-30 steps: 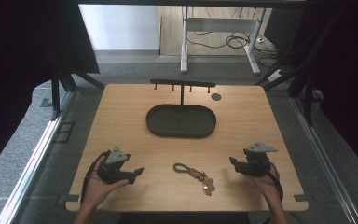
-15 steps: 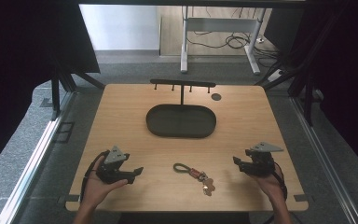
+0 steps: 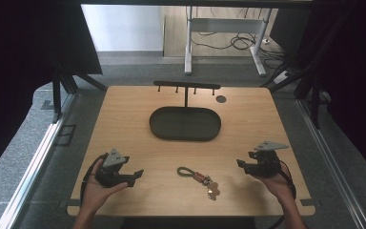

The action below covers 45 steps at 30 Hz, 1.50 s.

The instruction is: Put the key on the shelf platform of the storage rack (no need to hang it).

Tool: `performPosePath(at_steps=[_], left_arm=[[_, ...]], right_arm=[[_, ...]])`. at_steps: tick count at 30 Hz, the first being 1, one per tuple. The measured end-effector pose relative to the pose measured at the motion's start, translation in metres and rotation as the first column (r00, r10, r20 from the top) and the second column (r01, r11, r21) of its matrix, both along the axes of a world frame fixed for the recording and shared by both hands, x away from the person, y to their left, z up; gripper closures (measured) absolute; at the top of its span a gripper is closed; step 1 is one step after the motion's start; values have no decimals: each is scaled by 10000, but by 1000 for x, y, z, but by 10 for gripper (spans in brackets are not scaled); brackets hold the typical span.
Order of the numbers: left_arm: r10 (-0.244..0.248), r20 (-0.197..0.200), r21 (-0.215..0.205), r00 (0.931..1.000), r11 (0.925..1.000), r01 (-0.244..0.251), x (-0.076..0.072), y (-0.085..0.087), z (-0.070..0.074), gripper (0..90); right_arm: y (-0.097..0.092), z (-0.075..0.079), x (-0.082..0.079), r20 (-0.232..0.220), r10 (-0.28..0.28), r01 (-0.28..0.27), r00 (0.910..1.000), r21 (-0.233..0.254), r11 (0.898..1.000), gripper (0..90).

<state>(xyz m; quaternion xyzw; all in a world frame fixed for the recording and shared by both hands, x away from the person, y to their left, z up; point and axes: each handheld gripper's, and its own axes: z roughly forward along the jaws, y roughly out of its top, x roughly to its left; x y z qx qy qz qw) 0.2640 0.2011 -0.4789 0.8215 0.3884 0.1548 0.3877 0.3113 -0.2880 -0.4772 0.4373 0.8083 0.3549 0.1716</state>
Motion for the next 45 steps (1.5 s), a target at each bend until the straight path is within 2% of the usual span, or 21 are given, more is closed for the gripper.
performPosePath(at_steps=[5, 10, 11, 21, 37, 39, 44, 45], left_arm=[[-72, -7, -103, 10000, 9999, 72, 0, 1, 1, 247], [-126, -96, -143, 9999, 9998, 124, 1, 0, -2, 247], [-160, -112, -159, 9998, 9997, 158, 1, 0, -2, 247], [-264, -84, -215, 9996, 9994, 262, 0, -2, -2, 247], [-270, -85, -197, 9996, 9994, 268, -1, -4, -2, 247], [-296, -77, -191, 9995, 9994, 295, -1, -4, -2, 247], [-328, -71, -171, 9994, 9993, 326, -1, -4, -1, 247], [-328, -79, -159, 9994, 9993, 327, -1, -4, -1, 247]], right_arm=[[11, 10, 1, -269, 385, -393, 9989, -330, 9987, 388], [23, 13, 5, -484, 695, -723, 9964, -584, 9957, 394], [29, 14, 7, -574, 903, -939, 9943, -623, 9936, 395], [61, 25, 12, -723, 1588, -1672, 9847, -1312, 9772, 409], [85, 17, 13, -1261, 2147, -2349, 9685, -1772, 9557, 428], [89, 16, 12, -1386, 2261, -2498, 9642, -1880, 9499, 437], [93, 13, 12, -1554, 2386, -2669, 9586, -1983, 9431, 445], [96, 11, 12, -1678, 2446, -2763, 9550, -2037, 9392, 445]])
